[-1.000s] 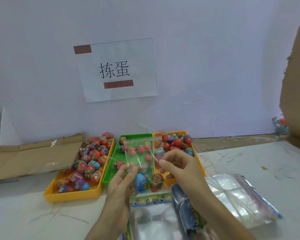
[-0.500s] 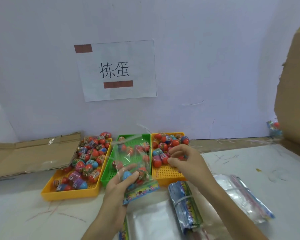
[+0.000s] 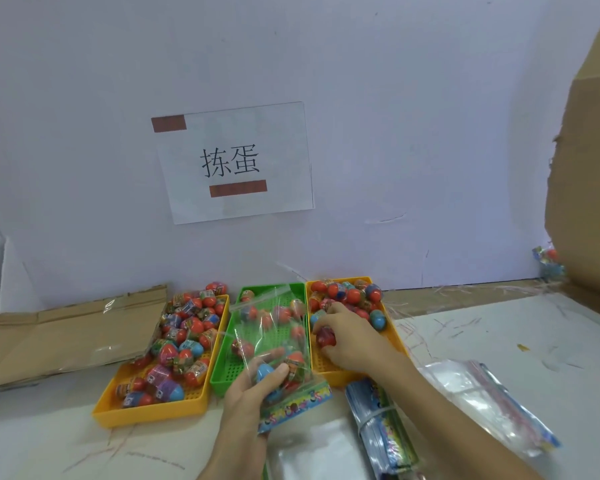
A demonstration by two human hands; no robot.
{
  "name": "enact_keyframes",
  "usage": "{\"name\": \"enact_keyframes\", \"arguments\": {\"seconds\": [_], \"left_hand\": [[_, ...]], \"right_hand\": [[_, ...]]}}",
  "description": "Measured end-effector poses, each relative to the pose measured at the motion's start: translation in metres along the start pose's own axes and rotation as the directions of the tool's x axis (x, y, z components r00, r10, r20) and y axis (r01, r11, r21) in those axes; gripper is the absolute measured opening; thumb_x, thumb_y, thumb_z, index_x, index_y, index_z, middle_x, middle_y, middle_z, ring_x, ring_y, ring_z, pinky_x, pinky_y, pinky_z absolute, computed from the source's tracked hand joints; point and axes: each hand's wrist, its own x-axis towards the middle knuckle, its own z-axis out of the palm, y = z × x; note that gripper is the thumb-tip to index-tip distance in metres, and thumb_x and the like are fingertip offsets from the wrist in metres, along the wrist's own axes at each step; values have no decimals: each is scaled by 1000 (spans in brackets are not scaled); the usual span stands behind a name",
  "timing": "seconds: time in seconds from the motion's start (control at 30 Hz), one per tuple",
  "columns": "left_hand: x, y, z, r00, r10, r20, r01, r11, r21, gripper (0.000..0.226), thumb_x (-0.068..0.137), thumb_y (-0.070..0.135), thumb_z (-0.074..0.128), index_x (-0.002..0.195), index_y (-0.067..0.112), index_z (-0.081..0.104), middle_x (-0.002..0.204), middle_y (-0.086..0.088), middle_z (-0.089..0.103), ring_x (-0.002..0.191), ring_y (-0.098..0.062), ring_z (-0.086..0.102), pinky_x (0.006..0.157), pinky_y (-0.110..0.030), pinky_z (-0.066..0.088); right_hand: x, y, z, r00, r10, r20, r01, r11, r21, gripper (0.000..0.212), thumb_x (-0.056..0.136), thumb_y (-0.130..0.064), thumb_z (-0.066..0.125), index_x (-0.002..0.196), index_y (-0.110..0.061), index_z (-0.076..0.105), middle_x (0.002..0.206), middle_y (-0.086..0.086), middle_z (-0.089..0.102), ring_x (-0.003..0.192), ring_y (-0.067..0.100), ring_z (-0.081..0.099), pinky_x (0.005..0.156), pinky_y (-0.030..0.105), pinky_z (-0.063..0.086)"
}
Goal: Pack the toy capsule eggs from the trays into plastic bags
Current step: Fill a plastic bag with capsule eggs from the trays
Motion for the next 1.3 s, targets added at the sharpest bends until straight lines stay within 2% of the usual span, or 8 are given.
{"name": "enact_keyframes", "arguments": {"seconds": [0.17,0.3,0.43,0.6,0.73,0.9,1.13,1.3], "left_hand": [[-4,1,3,1000,22,10,-23,999,29,44,66,8,77,110,7,72,103,-20,77,83,-36,77,60,-36,63],[1,0,1,997,82,-11,-80,991,112,42,62,10,81,103,11,75,102,-16,78,90,-38,76,78,-42,62],[0,-1,2,985,171,8,-168,959,227,34,70,7,81,104,13,76,96,-3,80,85,-24,77,69,-25,62],[-4,-5,4,961,254,108,-276,889,366,30,85,-9,72,109,8,71,101,-2,80,89,-14,76,69,-20,59],[-5,-10,5,939,315,137,-343,825,449,31,84,-5,75,110,12,70,103,4,79,97,-12,74,76,-23,60],[-3,-14,4,921,351,168,-385,762,520,31,83,-1,79,108,17,72,105,7,78,101,-10,73,84,-30,61],[-2,-16,4,922,349,168,-380,734,563,33,82,2,81,103,26,74,103,11,77,100,-9,73,83,-29,61],[0,-15,2,937,308,166,-348,765,541,29,82,6,82,104,24,74,103,7,78,97,-12,74,80,-29,62]], "right_hand": [[-8,11,2,999,7,-31,-5,998,60,41,90,-13,68,130,-22,65,130,-1,51,119,23,54,103,34,47],[-20,21,-7,977,83,-198,-8,937,350,30,90,-29,72,120,-32,69,114,-13,65,106,9,62,91,25,50],[-42,23,-25,888,256,-381,137,644,753,18,88,-33,76,100,-47,73,101,-12,73,88,2,71,71,21,58],[-66,9,-53,861,161,-483,417,321,850,28,88,-37,73,115,-29,74,107,3,77,94,17,74,73,22,57],[-80,-12,-56,810,-6,-587,507,511,694,31,89,-35,68,119,-30,70,96,-11,74,91,10,72,74,20,57],[-82,-25,-43,824,-117,-555,467,694,548,30,92,-33,66,121,-38,66,87,-5,70,80,20,69,73,30,56],[-78,-20,-39,834,-180,-521,464,741,486,32,93,-32,66,125,-37,65,101,-9,70,88,17,65,71,13,46],[-77,-19,-36,838,-184,-513,449,767,458,32,92,-33,66,122,-43,65,72,-18,65,76,8,64,68,12,47]]}}
